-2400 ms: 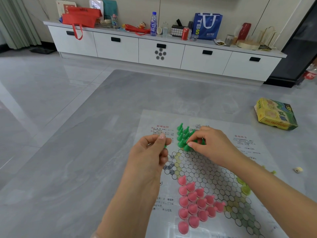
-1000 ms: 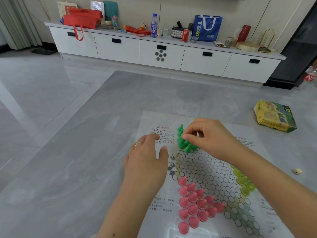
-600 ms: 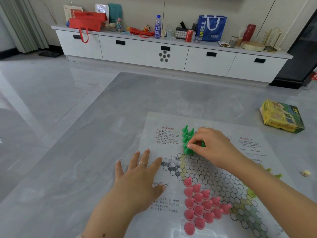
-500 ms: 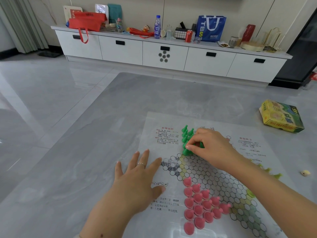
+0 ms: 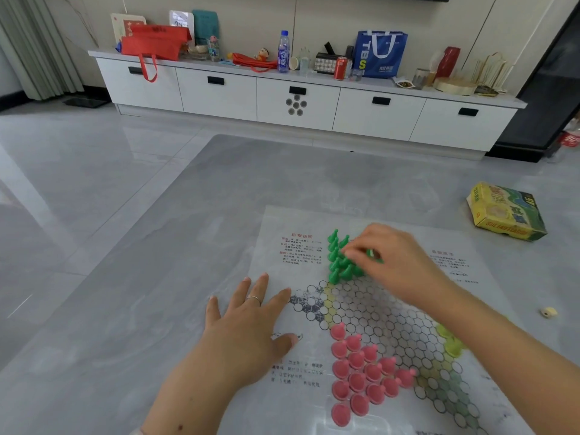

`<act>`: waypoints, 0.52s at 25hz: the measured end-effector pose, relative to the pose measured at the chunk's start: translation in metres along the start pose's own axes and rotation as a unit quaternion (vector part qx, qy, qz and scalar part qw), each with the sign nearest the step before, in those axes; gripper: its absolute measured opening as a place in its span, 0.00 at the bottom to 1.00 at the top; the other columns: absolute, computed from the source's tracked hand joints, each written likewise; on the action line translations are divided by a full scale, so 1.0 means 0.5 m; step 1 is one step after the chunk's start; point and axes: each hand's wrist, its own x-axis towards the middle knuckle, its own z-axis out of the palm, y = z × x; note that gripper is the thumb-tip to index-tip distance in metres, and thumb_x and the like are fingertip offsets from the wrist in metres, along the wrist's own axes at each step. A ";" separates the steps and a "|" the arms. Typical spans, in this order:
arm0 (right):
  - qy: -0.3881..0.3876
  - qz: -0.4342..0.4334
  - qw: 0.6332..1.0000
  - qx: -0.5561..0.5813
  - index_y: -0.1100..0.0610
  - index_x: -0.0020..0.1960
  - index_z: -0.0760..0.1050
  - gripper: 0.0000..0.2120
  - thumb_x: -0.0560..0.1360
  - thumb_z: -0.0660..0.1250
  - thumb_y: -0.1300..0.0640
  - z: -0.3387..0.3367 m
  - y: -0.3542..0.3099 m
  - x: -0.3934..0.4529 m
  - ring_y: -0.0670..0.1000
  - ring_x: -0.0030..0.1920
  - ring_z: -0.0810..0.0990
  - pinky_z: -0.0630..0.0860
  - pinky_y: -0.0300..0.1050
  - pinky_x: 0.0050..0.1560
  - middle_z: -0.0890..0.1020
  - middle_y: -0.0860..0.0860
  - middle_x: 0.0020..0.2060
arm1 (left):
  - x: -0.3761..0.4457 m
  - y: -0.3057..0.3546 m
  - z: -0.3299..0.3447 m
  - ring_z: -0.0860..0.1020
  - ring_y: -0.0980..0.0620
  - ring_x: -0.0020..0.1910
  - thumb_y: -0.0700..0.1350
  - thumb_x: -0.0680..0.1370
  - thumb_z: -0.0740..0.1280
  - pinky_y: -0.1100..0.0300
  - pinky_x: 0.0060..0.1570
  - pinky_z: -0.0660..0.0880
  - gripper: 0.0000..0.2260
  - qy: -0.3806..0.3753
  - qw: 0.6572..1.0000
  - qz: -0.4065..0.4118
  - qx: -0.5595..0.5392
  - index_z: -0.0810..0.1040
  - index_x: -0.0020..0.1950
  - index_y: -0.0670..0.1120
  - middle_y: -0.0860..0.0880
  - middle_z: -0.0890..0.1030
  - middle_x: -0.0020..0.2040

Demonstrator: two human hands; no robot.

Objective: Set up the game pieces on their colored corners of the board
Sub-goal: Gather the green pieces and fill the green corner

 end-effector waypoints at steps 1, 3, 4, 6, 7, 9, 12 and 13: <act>0.039 0.017 0.999 0.028 0.50 0.50 0.77 0.08 0.75 0.61 0.54 -0.032 0.002 -0.010 0.35 0.34 0.68 0.65 0.28 0.36 0.73 0.40 0.37 | 0.000 0.001 0.000 0.35 0.53 0.75 0.59 0.78 0.51 0.44 0.72 0.38 0.27 0.005 1.000 -0.001 -0.006 0.43 0.74 0.61 0.54 0.36 0.76; 0.130 0.038 0.990 0.046 0.49 0.48 0.77 0.07 0.75 0.61 0.55 -0.105 0.038 -0.045 0.36 0.34 0.71 0.67 0.27 0.35 0.75 0.40 0.37 | 0.001 0.001 0.000 0.37 0.53 0.75 0.59 0.79 0.50 0.44 0.73 0.39 0.26 0.016 1.000 -0.005 -0.011 0.44 0.74 0.61 0.54 0.38 0.77; 0.157 0.058 0.986 0.025 0.49 0.47 0.77 0.07 0.76 0.61 0.56 -0.137 0.073 -0.070 0.36 0.37 0.73 0.66 0.27 0.37 0.77 0.42 0.38 | 0.002 0.001 0.001 0.38 0.53 0.75 0.59 0.79 0.50 0.45 0.73 0.40 0.25 0.023 1.000 -0.007 -0.010 0.45 0.74 0.61 0.54 0.39 0.77; 0.137 0.146 0.979 -0.044 0.52 0.48 0.78 0.07 0.75 0.62 0.58 -0.165 0.161 -0.124 0.45 0.40 0.75 0.67 0.38 0.42 0.79 0.50 0.42 | 0.004 -0.002 0.002 0.39 0.53 0.75 0.59 0.78 0.49 0.45 0.73 0.42 0.25 0.033 0.999 -0.011 -0.013 0.47 0.74 0.61 0.55 0.40 0.77; 0.101 0.198 0.972 -0.072 0.53 0.50 0.79 0.07 0.75 0.63 0.59 -0.164 0.204 -0.156 0.50 0.41 0.75 0.66 0.41 0.44 0.80 0.54 0.45 | 0.005 -0.001 0.002 0.39 0.53 0.76 0.59 0.78 0.49 0.45 0.73 0.42 0.24 0.034 0.999 -0.009 -0.017 0.47 0.74 0.62 0.55 0.41 0.77; 0.022 0.251 0.962 -0.109 0.55 0.53 0.78 0.09 0.73 0.65 0.61 -0.136 0.264 -0.218 0.55 0.45 0.75 0.67 0.43 0.48 0.79 0.58 0.50 | 0.002 0.002 -0.001 0.40 0.53 0.76 0.60 0.78 0.49 0.45 0.73 0.43 0.24 0.038 0.999 -0.007 -0.026 0.48 0.73 0.63 0.55 0.42 0.77; -0.009 0.236 0.965 -0.113 0.55 0.55 0.78 0.12 0.72 0.68 0.61 -0.101 0.304 -0.268 0.58 0.51 0.76 0.68 0.46 0.54 0.78 0.57 0.51 | -0.002 0.013 -0.003 0.41 0.52 0.76 0.59 0.79 0.49 0.47 0.73 0.44 0.23 0.049 0.998 -0.003 -0.035 0.49 0.73 0.62 0.54 0.44 0.77; 0.006 0.242 0.965 -0.102 0.56 0.54 0.79 0.12 0.72 0.67 0.63 -0.097 0.305 -0.272 0.58 0.49 0.76 0.68 0.44 0.52 0.78 0.56 0.50 | -0.001 0.016 -0.004 0.41 0.51 0.76 0.59 0.79 0.49 0.47 0.73 0.44 0.23 0.052 0.998 -0.002 -0.034 0.49 0.73 0.62 0.53 0.44 0.77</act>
